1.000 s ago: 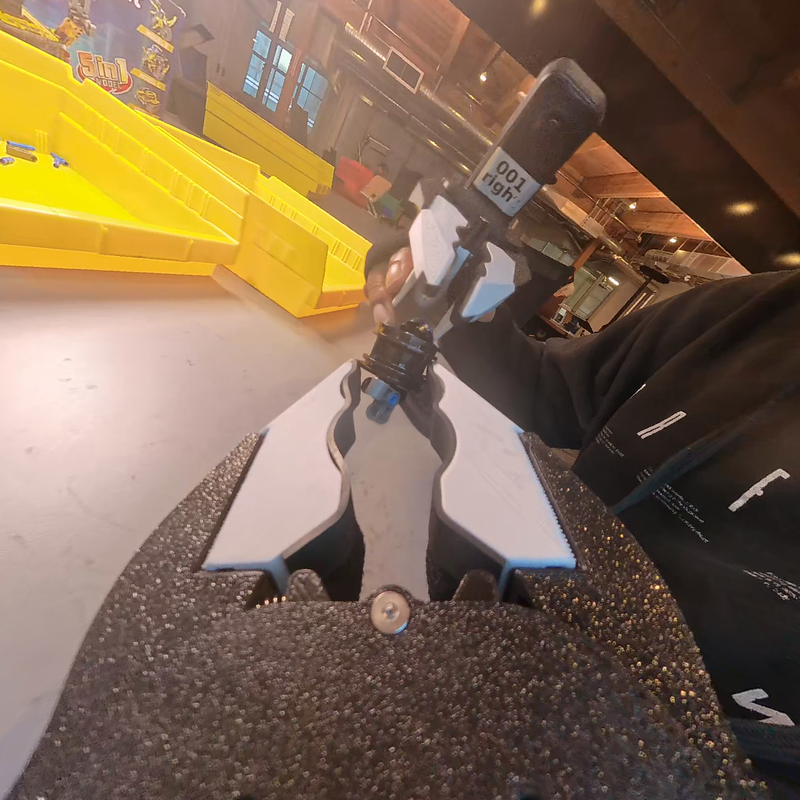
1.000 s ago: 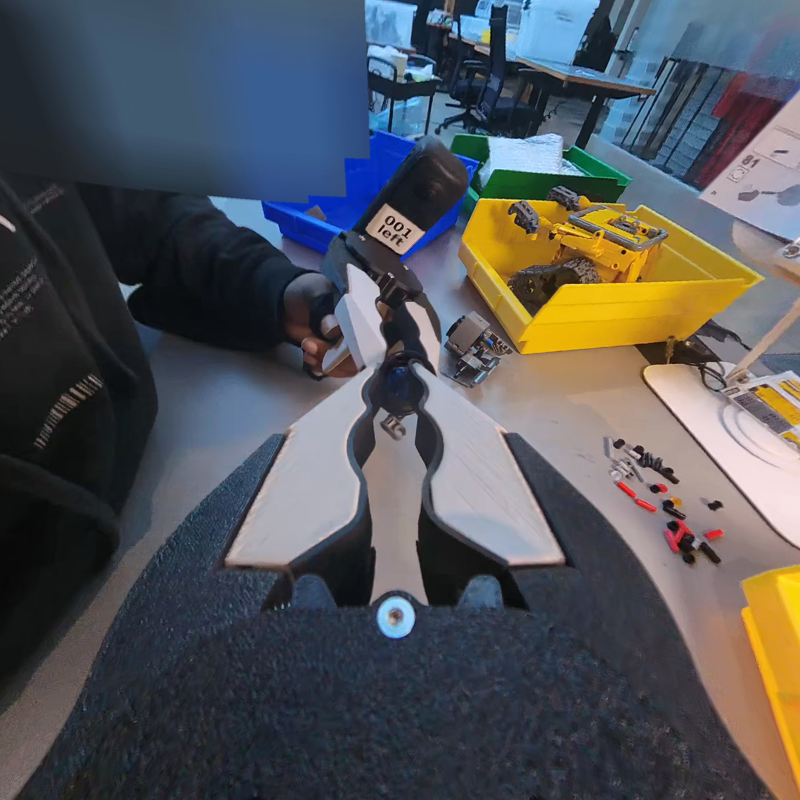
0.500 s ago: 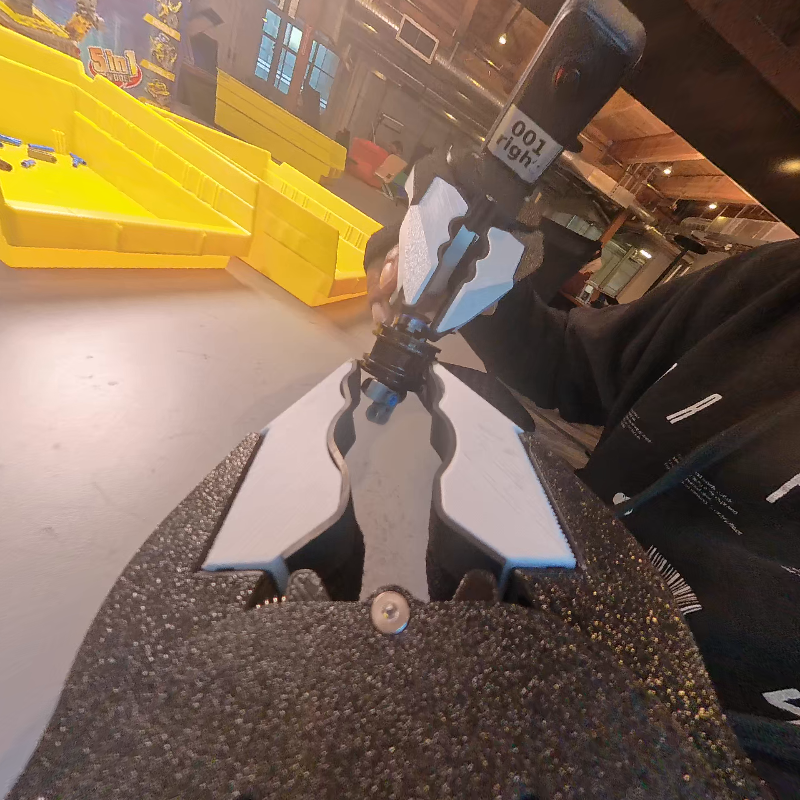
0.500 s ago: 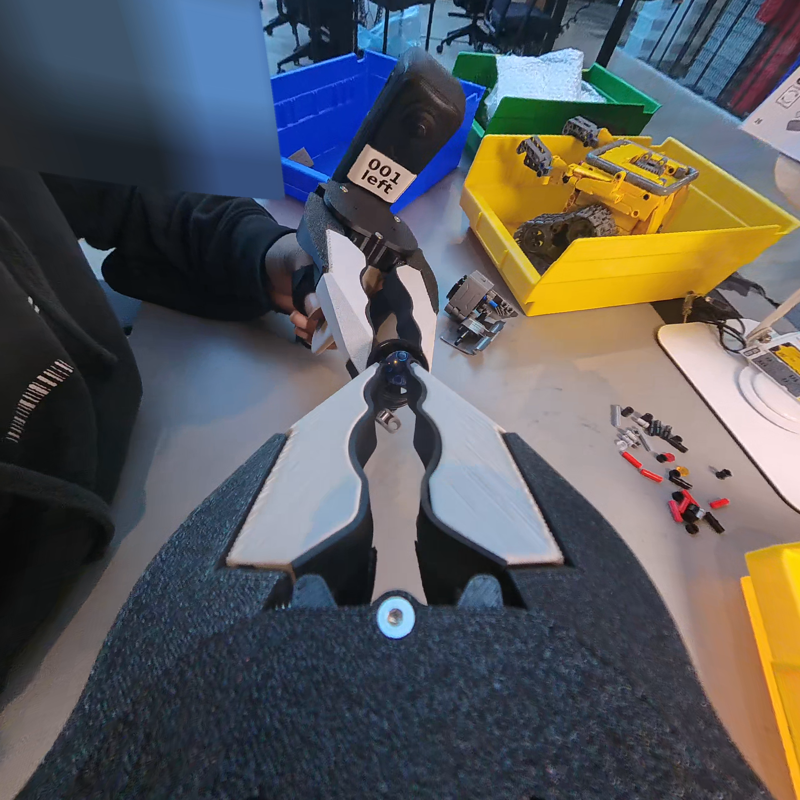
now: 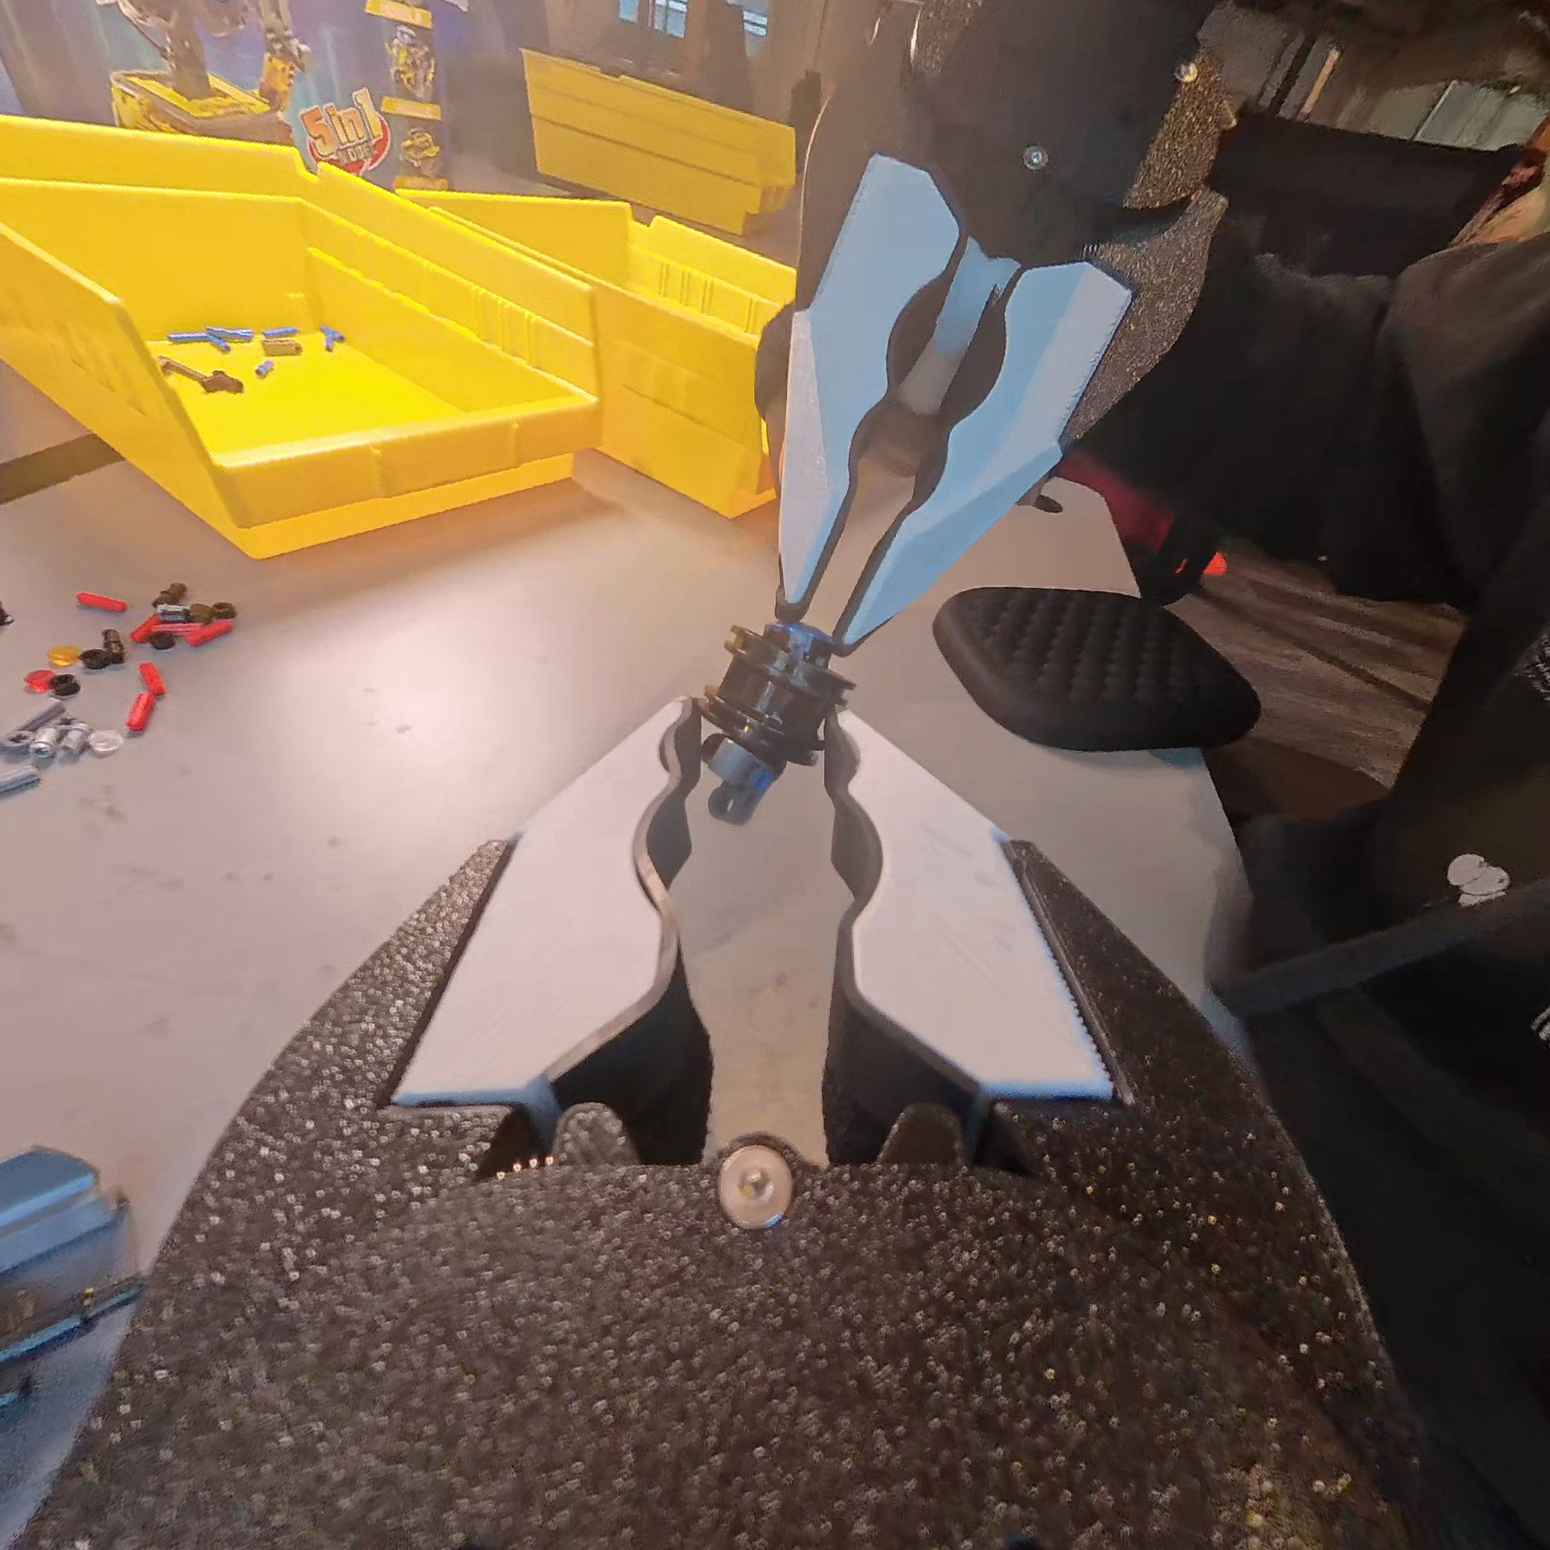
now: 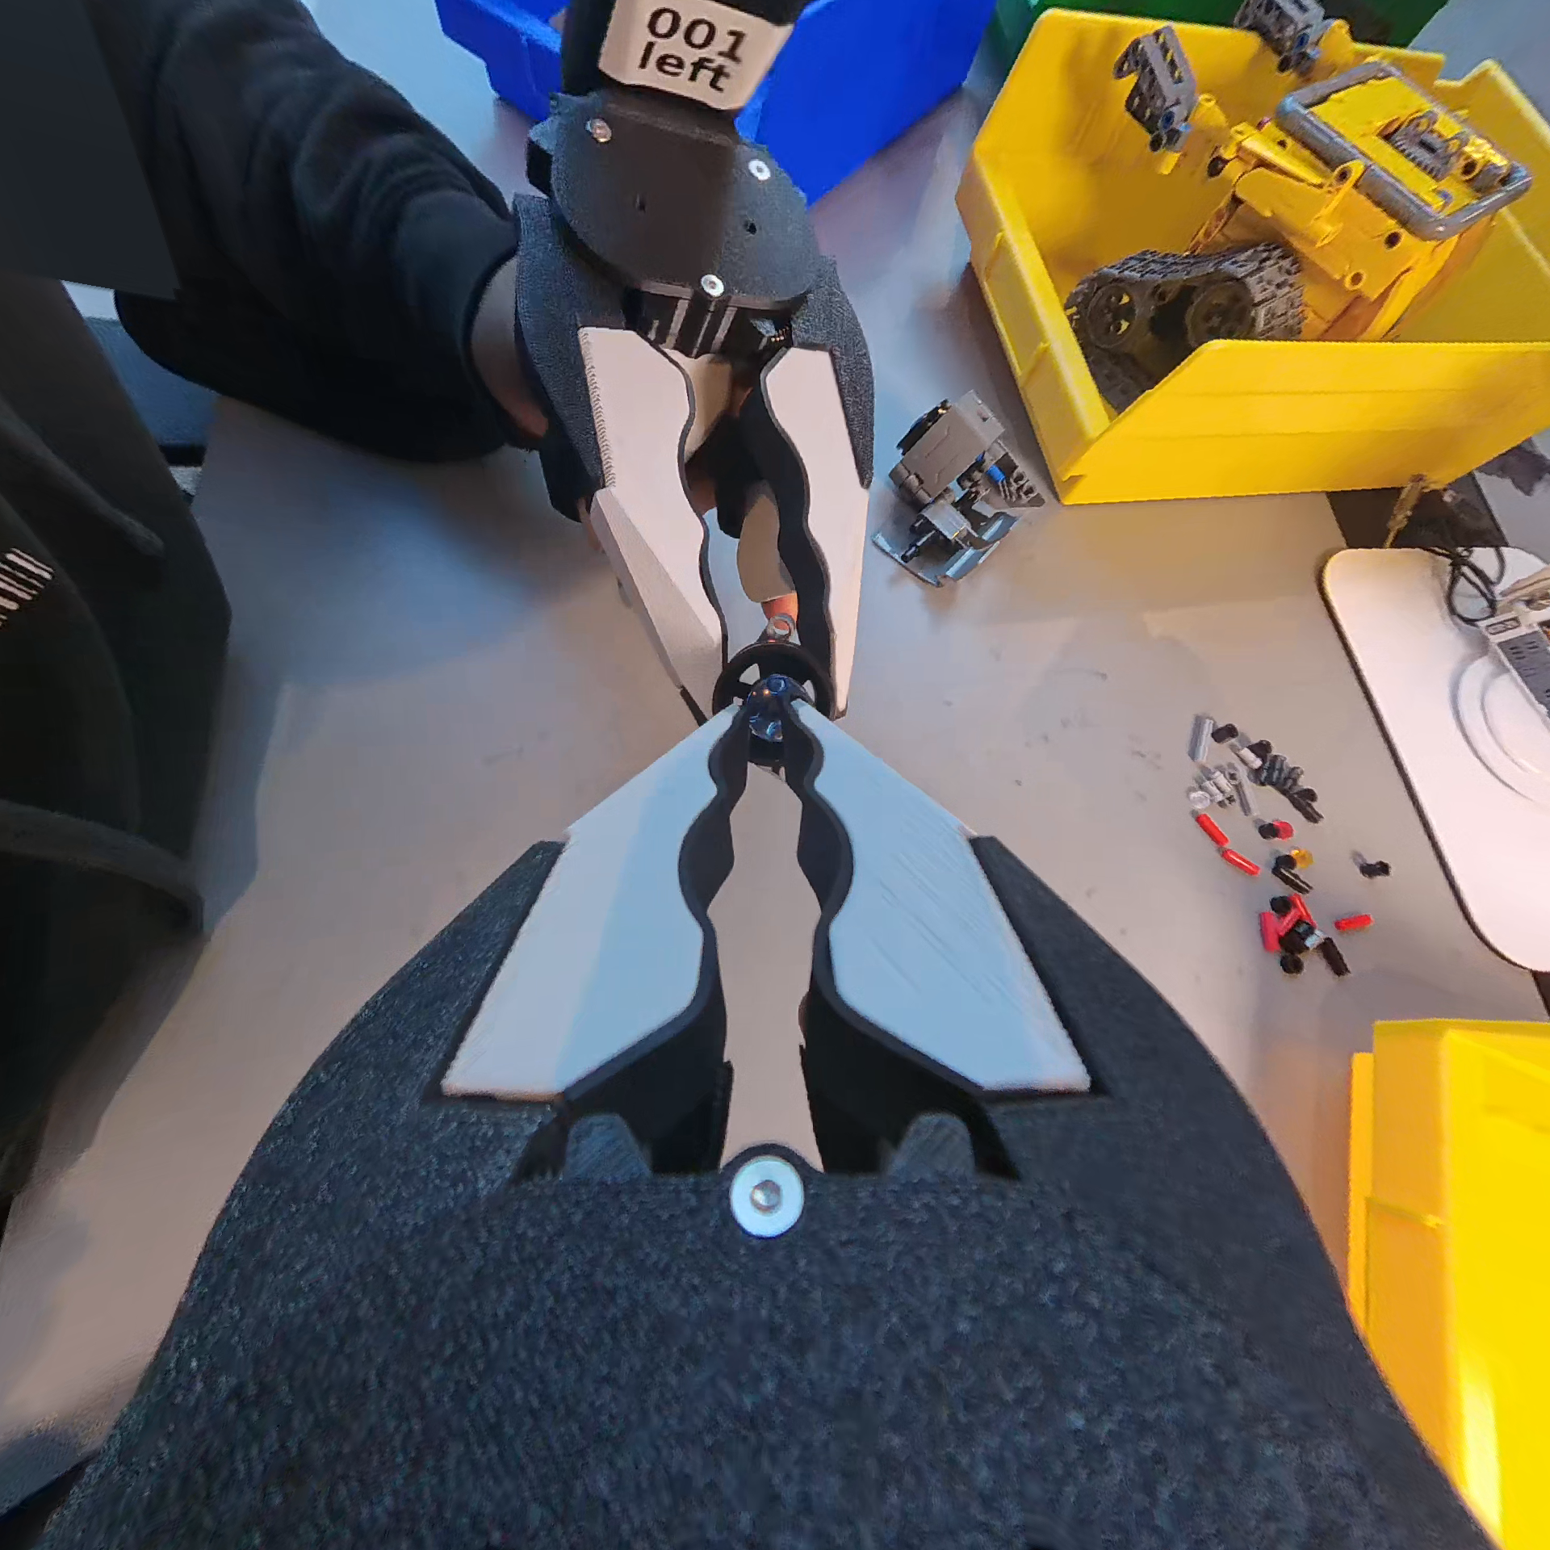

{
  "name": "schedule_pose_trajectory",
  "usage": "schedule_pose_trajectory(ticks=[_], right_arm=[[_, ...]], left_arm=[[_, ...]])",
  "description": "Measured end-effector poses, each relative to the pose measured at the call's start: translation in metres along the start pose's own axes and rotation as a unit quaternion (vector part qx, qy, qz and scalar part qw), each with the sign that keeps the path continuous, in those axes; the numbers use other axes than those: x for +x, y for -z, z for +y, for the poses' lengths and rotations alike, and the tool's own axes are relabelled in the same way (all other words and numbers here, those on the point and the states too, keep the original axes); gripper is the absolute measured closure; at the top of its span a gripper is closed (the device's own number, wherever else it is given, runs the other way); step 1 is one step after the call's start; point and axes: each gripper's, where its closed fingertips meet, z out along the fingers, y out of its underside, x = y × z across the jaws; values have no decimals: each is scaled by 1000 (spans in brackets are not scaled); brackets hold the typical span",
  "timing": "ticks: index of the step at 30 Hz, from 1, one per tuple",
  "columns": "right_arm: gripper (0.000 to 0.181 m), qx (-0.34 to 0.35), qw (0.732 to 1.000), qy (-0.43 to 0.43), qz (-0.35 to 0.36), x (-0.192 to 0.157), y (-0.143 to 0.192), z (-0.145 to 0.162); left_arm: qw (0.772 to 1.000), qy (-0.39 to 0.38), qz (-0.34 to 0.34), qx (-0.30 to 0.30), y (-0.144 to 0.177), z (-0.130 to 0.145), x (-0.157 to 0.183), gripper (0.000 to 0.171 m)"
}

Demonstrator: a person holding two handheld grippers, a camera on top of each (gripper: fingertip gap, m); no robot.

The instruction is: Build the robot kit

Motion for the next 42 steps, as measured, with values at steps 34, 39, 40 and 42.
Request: schedule_pose_trajectory(ticks=[34,39,40,42], right_arm=[[177,299,853,-422,67,21,-18,-4],[181,291,869,-394,67,19,-18,-6],[181,293,872,-385,69,20,-16,-8],[181,287,879,-376,60,20,-17,-10]], left_arm=[[877,-374,-288,-88,17,-7,-37,145],[894,-354,-263,-79,15,-6,-33,145],[897,-348,-263,-73,15,-9,-33,145],[899,-346,-260,-70,17,-10,-33,145]])
